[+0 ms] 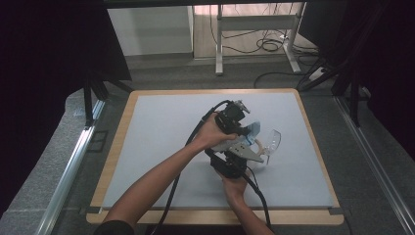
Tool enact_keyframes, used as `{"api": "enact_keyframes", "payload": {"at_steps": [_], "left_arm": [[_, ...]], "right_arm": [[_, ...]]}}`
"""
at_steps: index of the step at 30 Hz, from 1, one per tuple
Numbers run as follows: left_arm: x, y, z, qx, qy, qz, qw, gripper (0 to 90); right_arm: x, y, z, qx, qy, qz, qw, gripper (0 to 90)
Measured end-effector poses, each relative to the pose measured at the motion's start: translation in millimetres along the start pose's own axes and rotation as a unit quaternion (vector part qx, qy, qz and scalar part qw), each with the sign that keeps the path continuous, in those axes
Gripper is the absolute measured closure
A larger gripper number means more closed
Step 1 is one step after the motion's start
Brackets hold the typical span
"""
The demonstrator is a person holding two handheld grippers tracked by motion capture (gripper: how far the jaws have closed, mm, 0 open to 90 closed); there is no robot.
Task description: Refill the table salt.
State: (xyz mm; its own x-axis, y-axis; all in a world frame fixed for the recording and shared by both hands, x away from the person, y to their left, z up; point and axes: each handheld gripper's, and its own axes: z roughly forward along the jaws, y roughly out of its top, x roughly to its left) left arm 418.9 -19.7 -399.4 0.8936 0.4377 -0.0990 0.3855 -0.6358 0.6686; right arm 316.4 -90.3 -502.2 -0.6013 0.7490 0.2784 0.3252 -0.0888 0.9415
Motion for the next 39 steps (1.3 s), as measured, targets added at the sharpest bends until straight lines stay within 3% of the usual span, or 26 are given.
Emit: {"api": "enact_keyframes", "payload": {"at_steps": [39], "left_arm": [[-1.0,3.2,-5.3,0.000,0.009,0.007,0.9999,87.9]], "right_arm": [[6.0,3.6,3.3,-0.017,-0.007,0.017,0.9997,58.2]]}}
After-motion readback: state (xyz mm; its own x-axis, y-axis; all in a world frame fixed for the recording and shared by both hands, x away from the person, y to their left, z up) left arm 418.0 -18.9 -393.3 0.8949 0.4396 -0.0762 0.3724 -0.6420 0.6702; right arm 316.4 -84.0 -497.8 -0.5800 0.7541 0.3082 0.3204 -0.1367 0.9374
